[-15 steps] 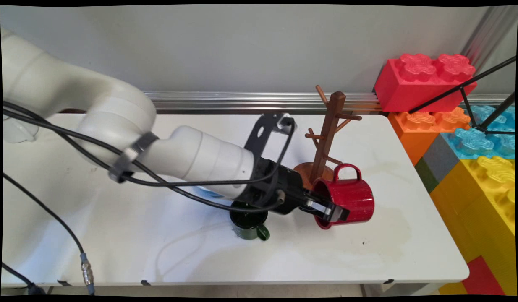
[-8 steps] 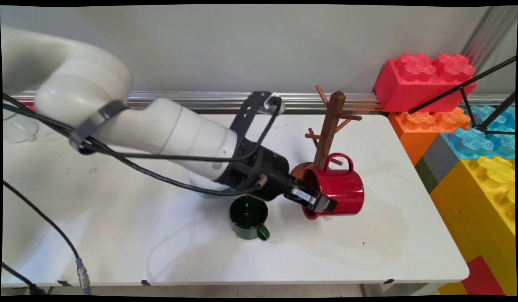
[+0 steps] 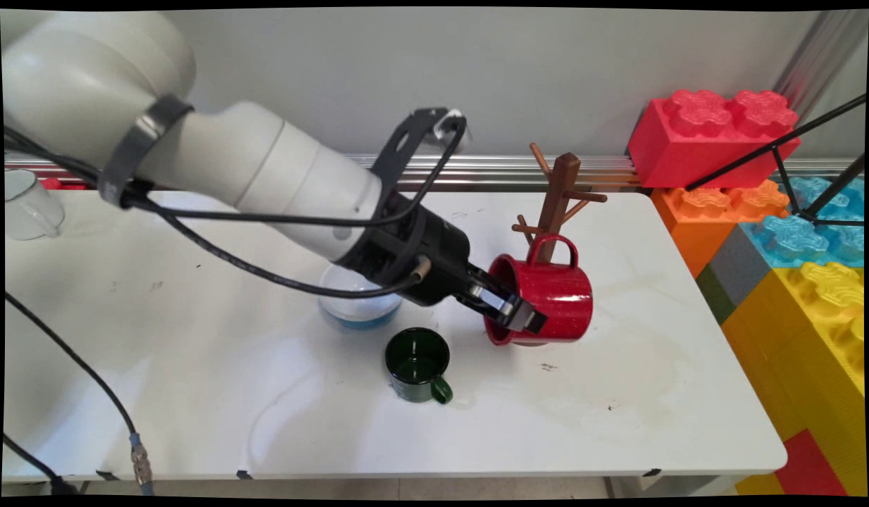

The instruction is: Place the picked object on the table

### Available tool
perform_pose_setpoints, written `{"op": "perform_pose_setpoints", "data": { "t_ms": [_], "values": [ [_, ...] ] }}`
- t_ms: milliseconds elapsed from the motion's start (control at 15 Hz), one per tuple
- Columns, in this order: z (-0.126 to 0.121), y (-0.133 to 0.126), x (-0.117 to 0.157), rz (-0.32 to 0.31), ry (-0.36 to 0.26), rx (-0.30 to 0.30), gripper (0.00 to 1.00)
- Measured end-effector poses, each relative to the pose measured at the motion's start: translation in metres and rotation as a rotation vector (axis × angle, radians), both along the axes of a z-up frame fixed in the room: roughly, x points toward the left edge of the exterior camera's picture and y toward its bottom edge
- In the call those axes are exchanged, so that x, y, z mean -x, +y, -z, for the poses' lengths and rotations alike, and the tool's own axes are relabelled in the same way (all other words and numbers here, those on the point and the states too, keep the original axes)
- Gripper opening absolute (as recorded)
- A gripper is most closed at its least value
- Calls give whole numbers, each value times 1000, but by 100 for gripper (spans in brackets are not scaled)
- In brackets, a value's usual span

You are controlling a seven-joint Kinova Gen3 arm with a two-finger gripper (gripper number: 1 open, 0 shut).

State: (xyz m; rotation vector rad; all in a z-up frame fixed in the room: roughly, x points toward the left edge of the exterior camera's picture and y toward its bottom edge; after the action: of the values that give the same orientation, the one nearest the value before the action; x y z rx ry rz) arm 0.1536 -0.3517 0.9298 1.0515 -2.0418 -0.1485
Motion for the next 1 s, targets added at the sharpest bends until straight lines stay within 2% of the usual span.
{"op": "perform_pose_setpoints", "data": {
  "t_ms": [467,1000],
  "values": [
    [-46,-2,-19,54,-164,-9,0],
    [-79,2,-47,69,-422,5,0]
  ]
}}
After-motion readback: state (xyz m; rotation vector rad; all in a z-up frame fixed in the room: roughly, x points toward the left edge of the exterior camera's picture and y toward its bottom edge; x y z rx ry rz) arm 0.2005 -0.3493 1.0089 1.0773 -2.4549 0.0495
